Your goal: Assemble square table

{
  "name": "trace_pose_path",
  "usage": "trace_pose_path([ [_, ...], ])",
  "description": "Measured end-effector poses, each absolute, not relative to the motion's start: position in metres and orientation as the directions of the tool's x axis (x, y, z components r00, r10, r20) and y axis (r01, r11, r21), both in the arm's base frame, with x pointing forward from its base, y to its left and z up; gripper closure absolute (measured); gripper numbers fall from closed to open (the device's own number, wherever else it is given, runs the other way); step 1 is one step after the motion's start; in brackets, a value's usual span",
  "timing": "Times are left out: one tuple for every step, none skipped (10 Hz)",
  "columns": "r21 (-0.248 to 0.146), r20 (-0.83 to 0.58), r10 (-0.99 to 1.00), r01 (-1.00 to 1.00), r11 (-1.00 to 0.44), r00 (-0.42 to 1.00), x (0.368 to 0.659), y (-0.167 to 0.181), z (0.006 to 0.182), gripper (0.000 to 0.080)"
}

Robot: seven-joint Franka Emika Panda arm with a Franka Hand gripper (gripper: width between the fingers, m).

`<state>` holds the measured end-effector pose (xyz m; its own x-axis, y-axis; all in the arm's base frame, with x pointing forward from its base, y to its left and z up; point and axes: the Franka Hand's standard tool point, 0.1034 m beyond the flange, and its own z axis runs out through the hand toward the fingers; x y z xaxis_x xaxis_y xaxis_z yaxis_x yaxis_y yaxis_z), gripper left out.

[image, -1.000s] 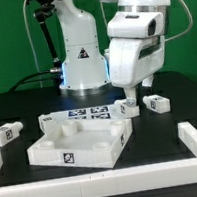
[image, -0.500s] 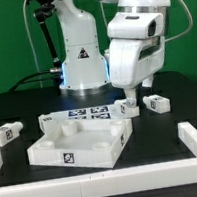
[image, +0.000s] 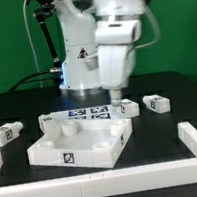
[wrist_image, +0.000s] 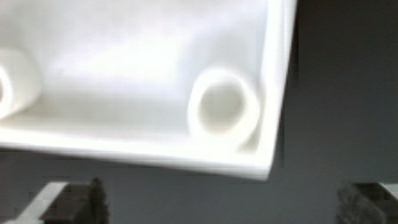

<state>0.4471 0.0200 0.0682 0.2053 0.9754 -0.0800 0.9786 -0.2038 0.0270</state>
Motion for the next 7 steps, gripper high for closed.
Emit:
trace_pose_path([
  [0.002, -0.084, 0.982, 0.986, -0.169, 0.168, 0.443, -0.001, 0.059, 0.0150],
  [-0.012, -0.083, 0.983, 0.986, -0.166, 0.164, 0.443, -0.012, 0.052, 0.0150],
  [-0.024, -0.082, 0.978, 0.981, -0.194, 0.191, 0.441, -0.018, 0.047, 0.0150],
  [-0.033, -0.084, 0.976, 0.978, -0.204, 0.201, 0.439, -0.015, 0.045, 0.0150],
  [-0.032, -0.084, 0.976, 0.979, -0.202, 0.199, 0.440, -0.015, 0.045, 0.0150],
  [-0.032, -0.084, 0.976, 0.979, -0.203, 0.199, 0.439, -0.015, 0.045, 0.0150],
  [-0.033, -0.084, 0.976, 0.979, -0.203, 0.199, 0.439, -0.015, 0.044, 0.0150],
])
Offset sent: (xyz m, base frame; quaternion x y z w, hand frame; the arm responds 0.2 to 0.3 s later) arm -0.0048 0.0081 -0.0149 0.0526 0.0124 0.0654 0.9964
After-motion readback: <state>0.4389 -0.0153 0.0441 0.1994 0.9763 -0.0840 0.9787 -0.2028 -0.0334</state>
